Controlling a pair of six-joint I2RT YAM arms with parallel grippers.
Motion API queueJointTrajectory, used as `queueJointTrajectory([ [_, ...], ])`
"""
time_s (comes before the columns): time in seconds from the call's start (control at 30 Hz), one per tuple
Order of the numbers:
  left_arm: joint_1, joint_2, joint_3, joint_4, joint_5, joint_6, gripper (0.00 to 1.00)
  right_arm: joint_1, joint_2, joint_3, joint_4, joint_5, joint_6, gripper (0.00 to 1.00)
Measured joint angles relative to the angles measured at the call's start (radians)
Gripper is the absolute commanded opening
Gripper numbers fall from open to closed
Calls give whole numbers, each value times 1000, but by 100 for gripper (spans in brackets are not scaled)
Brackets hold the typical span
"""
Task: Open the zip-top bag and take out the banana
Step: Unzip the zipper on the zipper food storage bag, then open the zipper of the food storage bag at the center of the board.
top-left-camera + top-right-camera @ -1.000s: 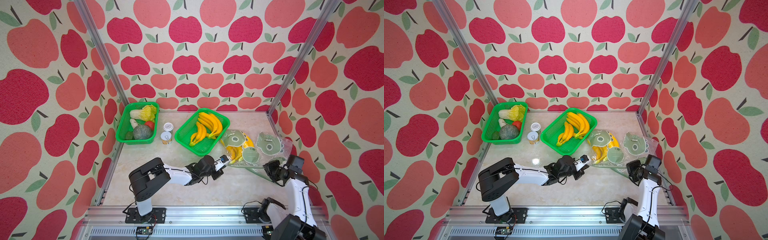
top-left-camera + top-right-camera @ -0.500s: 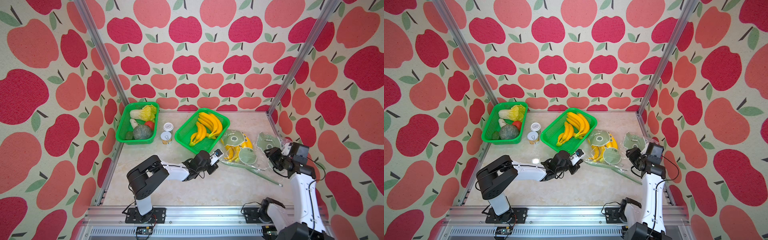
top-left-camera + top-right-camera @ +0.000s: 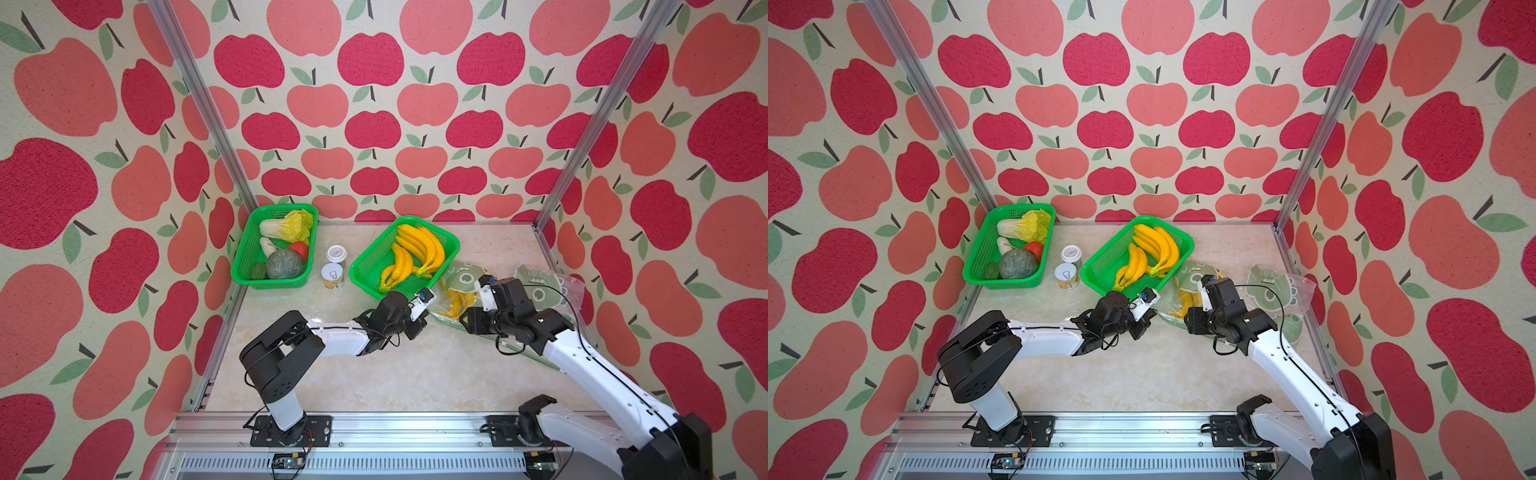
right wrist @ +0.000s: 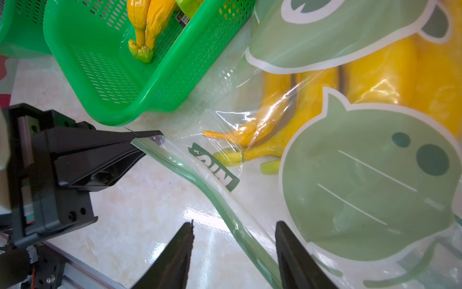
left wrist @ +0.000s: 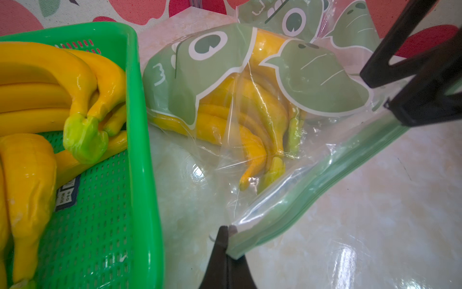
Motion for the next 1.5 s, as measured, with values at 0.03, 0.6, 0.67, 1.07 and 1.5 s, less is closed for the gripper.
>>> queueJointTrajectory([
  [0.03,5,-2,-3,-3,4,0,1,17,11,0,3,20,-5,57],
  [0.6,74,-28,-12,-56,90,0,6,181,152,5,-13,246,-32,50],
  [0.67,74,-28,-12,-57,96,0,7,181,152,11,-17,269,-32,48],
  [1.07,77,-28,-12,-64,103,0,18,181,164,39,-18,292,-32,41],
  [1.5,78,-131,-22,-120,72,-44,28,181,200,12,14,239,-32,24],
])
